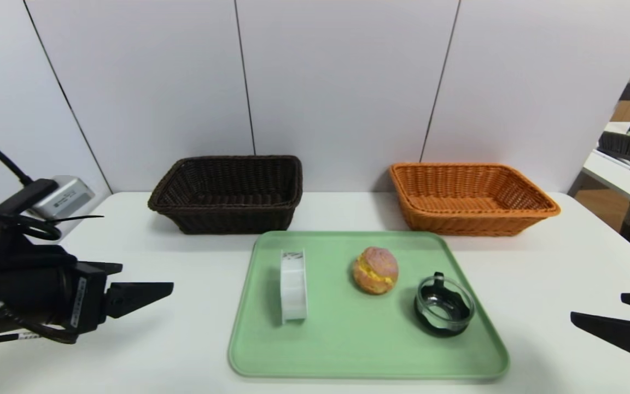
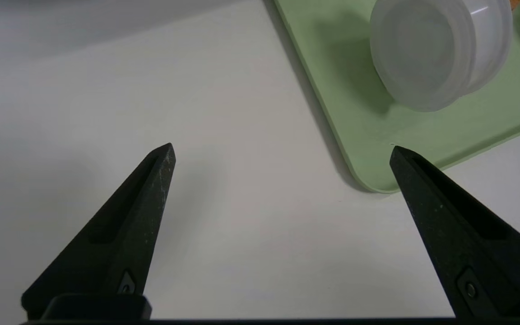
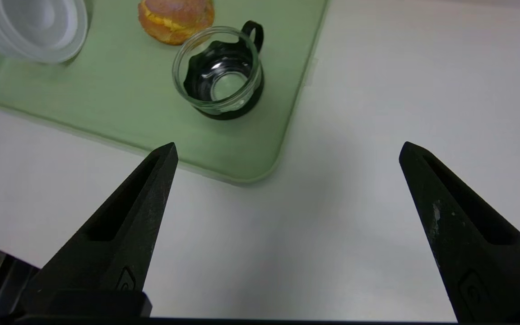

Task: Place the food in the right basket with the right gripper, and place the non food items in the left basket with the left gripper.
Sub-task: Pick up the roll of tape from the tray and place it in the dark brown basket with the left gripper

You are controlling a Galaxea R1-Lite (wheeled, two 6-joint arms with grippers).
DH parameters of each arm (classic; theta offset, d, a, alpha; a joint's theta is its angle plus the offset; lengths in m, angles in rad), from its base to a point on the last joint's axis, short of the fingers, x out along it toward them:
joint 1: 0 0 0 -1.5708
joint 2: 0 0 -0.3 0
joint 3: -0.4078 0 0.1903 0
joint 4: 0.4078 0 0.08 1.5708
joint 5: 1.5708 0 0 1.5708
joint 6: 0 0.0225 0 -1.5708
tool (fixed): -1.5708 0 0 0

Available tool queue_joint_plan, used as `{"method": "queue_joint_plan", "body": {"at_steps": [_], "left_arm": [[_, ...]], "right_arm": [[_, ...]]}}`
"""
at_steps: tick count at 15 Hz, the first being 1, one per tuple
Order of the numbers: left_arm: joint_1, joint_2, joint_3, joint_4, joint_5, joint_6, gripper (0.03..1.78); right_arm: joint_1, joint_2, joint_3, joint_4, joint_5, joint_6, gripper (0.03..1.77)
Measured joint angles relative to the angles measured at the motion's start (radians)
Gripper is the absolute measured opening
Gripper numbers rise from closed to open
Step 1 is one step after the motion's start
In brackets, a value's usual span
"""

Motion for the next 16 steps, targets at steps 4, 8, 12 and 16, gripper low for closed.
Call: {"method": "queue_joint_plan", "body": {"at_steps": [4,8,12,16], "left_arm": [[-0.145,0.059,-0.075,0.027,0.005,-0.048,1.69],[-0.27,0.163,-0.189,0.052,0.042,-0.12,1.69],[-0.367,0.282,-0.344,0.155,0.165,-0.22,1.69],[-0.486,0.396,-0.484,0.254,0.324,-0.358,1.69]], "right_arm": [[0.042,0.031,0.009,-0.014,0.045,-0.003,1.7],[0.071,0.051,0.013,-0.015,0.076,-0.003,1.7],[0.074,0.057,0.023,-0.015,0.075,-0.002,1.7],[0.076,0.062,0.033,-0.016,0.074,-0.001,1.7]]}}
